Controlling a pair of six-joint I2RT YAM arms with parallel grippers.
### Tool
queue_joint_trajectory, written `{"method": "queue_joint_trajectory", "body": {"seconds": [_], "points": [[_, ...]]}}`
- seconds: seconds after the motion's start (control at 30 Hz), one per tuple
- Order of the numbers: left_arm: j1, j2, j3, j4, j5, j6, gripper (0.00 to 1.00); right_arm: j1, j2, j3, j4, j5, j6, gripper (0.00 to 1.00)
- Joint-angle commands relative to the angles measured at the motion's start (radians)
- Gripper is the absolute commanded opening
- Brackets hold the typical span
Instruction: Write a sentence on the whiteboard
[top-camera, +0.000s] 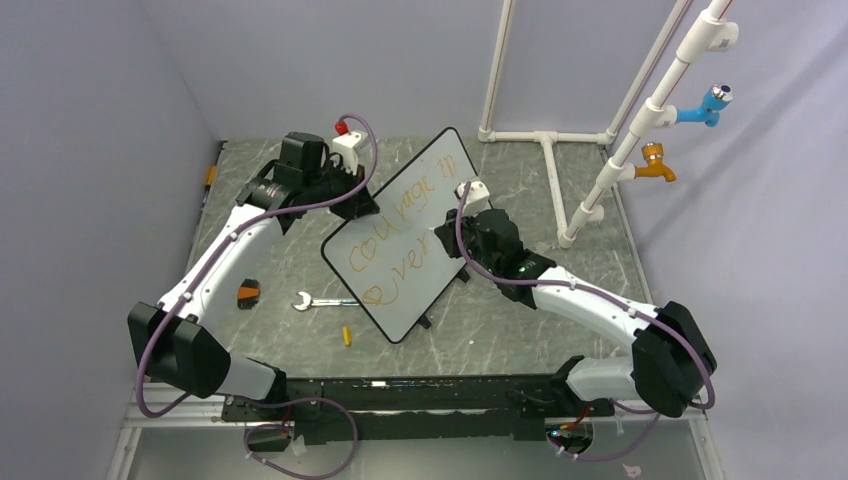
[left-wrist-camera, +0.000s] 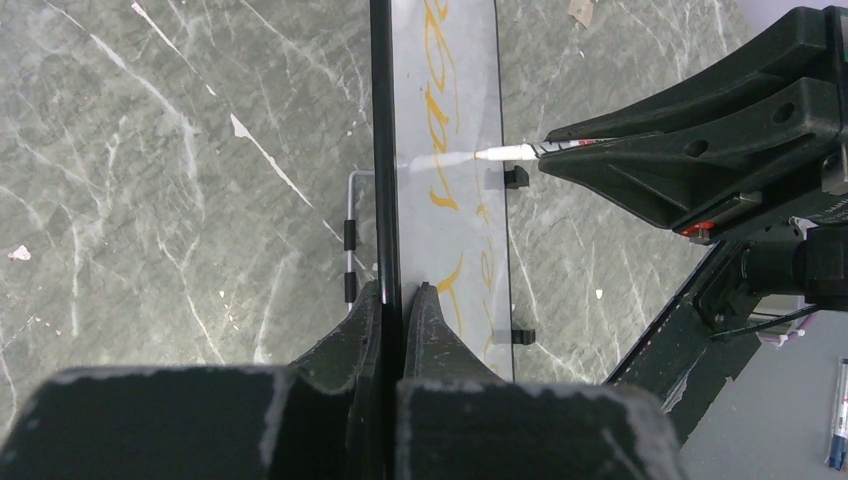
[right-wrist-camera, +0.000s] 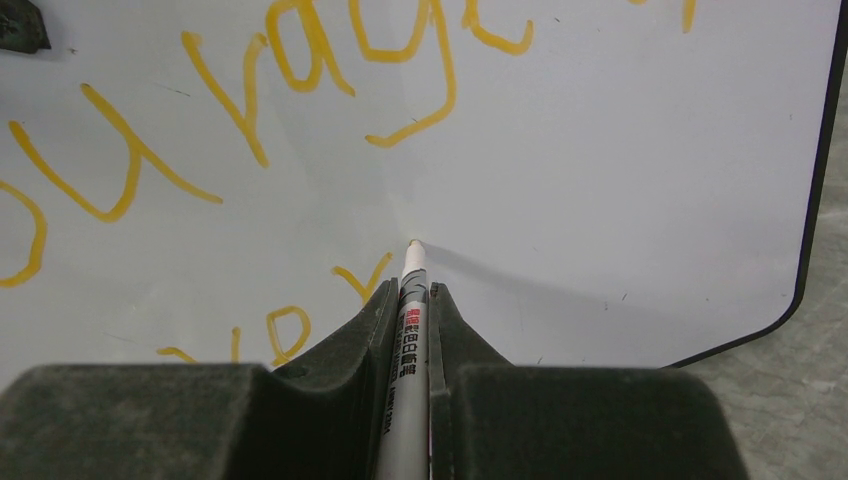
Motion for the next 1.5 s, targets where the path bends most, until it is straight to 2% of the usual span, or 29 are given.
{"method": "queue_joint_trajectory", "body": {"seconds": [0.0,0.27,0.57,0.97,1.47], "points": [[-0.001,-0.016,-0.014,-0.014,-0.134,0.132,0.00,-0.004,-0.003,-0.053,0.057,-0.026,0.029,0.00],[-0.001,-0.014,-0.014,-0.013,-0.131,0.131,0.00,-0.004,-0.023,-0.103,0.062,-0.016,0.045,0.00],[-0.001,-0.015,-0.014,-0.013,-0.136,0.131,0.00,-0.010,0.000,-0.011,0.021,0.038,-0.008,0.00],[-0.002,-0.017,-0.014,-0.013,-0.134,0.133,0.00,-0.034,0.062,0.082,0.010,0.026,-0.038,0.00],[-0.001,-0.017,-0.012,-0.014,-0.130,0.131,0.00,-0.035,0.053,0.086,0.025,-0.006,-0.037,0.00]]}}
